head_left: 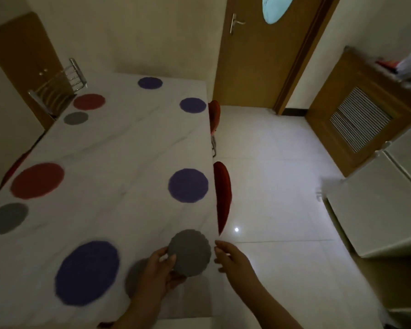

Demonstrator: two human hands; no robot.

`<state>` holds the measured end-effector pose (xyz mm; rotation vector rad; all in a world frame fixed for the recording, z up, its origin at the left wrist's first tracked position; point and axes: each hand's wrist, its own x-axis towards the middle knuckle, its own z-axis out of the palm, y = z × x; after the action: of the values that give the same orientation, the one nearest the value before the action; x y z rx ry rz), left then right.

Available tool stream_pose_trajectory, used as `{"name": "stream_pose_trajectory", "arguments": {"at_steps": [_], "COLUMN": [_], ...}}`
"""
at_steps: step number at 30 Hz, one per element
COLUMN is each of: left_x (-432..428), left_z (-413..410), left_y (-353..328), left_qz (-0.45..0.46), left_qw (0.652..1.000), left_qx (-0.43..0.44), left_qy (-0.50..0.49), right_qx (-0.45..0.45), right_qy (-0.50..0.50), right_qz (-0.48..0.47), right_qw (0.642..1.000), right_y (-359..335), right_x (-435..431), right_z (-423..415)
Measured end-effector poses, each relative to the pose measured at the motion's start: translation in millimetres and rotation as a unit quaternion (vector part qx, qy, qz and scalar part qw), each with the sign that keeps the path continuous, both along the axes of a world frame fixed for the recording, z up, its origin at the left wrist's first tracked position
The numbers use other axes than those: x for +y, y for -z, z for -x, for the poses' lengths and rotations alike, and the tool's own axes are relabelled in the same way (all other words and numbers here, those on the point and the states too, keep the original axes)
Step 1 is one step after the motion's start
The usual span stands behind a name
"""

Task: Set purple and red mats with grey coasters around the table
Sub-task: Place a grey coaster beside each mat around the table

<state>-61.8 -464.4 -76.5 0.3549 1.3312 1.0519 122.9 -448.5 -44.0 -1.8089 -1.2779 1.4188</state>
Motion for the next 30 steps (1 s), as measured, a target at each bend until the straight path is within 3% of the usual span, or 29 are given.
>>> {"name": "stream_pose_trajectory", "arguments": {"at_steps": [3, 7, 10, 16, 20, 25, 30], "left_x": [5.0, 8.3, 17.6, 58.6, 100.6, 167.1, 230.7], "left_z": [-76.2, -154.9, -181.5, -189.5, -194.0, -187.2, -171.2], "left_y": [-5.4, -18.2, -24.2, -18.2, -10.0, -5.9, -11.0], "left_qz": [-0.024, -0.031, -0.025, -0.020, -0.015, -0.028, -0.010], "left_qw": [0.999, 0.998, 0.998, 0.990, 0.980, 0.961, 0.942], "left_qx": [-0.024, -0.043, -0.036, 0.011, -0.002, -0.058, -0.038], "left_qy": [-0.006, -0.018, -0.049, -0.139, -0.198, -0.268, -0.334], "right_qx": [0.008, -0.080, -0.088, -0.018, -0.001, -0.041, -0.128], "right_qy": [-0.066, -0.097, -0.135, -0.180, -0.248, -0.341, -0.403], "right_qz": [-0.038, -0.070, -0.068, -0.056, -0.086, -0.082, -0.106], "right_qw": [0.997, 0.990, 0.985, 0.982, 0.965, 0.936, 0.900], "right_y": [-21.0, -29.0, -30.6, -30.3, -25.3, -23.9, -27.8], "right_x": [17.4, 27.6, 44.5, 106.2, 167.3, 257.4, 344.0], "right_z": [-55.1, -124.5, -148.8, -153.0, -152.7, -137.6, -95.8]}}
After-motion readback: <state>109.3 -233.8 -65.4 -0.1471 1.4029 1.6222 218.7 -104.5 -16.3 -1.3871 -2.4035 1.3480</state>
